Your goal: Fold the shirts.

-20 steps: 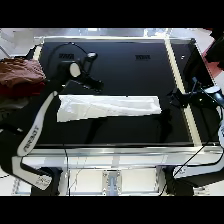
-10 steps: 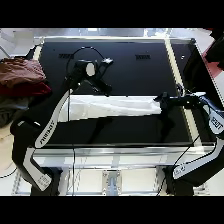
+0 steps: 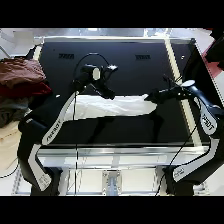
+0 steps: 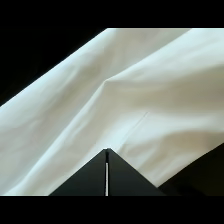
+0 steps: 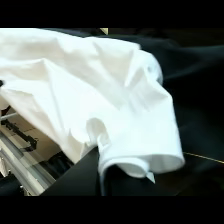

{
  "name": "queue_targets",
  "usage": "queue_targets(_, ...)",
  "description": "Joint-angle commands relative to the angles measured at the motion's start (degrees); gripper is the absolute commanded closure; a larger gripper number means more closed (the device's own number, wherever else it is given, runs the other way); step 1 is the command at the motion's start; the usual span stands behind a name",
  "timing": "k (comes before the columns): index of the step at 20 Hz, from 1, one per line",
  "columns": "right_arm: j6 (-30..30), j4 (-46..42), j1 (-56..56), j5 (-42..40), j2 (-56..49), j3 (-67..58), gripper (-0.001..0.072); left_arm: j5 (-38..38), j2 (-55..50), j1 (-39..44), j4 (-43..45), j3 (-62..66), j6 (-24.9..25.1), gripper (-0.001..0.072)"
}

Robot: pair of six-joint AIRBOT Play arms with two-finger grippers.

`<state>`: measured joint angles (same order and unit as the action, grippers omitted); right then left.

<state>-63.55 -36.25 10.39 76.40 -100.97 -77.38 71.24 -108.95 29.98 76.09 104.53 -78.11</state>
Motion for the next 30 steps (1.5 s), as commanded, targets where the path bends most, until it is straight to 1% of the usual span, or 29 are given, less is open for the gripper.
queue_targets(1,-4.09,0.17,-2.78,5.29,3.65,-6.58,0.0695,0.04,-3.85,0.04,0.11,0.02,0.11,0.0693)
queue_targets(5,-10.21,-0.37,-8.90,5.22,5.95,-16.48,0.0696,0.39,-7.52,-0.09,0.13,0.02,0.13,0.0692)
queue_targets(8,-13.22,-1.79,-15.28,4.50,5.92,-23.54,0.0696,0.39,-7.87,-0.11,0.13,0.02,0.15,0.0692)
queue_targets(11,-15.63,-2.84,-21.68,0.79,5.92,-28.83,0.0696,1.79,-6.73,-0.90,0.15,0.02,0.15,0.0692)
queue_targets(13,-17.11,-5.14,-25.49,-2.97,5.88,-30.82,0.0697,3.91,-3.80,-2.47,0.17,0.02,0.15,0.0692)
queue_targets(15,-19.23,-7.23,-28.70,-4.98,5.42,-31.26,0.0697,5.25,1.25,-5.29,0.17,0.02,0.15,0.0692)
queue_targets(18,-21.51,-7.37,-33.24,-8.35,3.52,-31.23,0.0698,8.00,9.11,-11.32,0.44,0.02,0.26,0.0692)
queue_targets(21,-22.73,-6.19,-40.09,-15.85,0.72,-31.26,0.0699,13.05,13.77,-18.86,0.59,0.02,1.55,0.0692)
queue_targets(25,-24.02,-2.62,-50.34,-28.83,-5.49,-31.26,0.0698,13.92,16.09,-27.47,-0.04,0.02,1.46,0.0692)
queue_targets(27,-24.02,-1.27,-54.36,-38.36,-8.41,-31.30,0.0694,14.23,16.17,-30.14,-0.68,0.02,1.46,0.0692)
queue_targets(28,-24.11,-1.22,-55.87,-43.47,-9.53,-31.28,0.0665,14.78,16.17,-30.97,-0.76,0.02,1.46,0.0692)
queue_targets(29,-24.57,-0.74,-56.65,-46.80,-10.16,-31.30,0.0494,15.32,16.17,-31.50,-0.74,0.00,1.49,0.0692)
queue_targets(30,-25.14,-0.17,-56.89,-47.76,-10.40,-31.30,0.0278,15.45,16.17,-31.89,-0.74,0.00,1.49,0.0692)
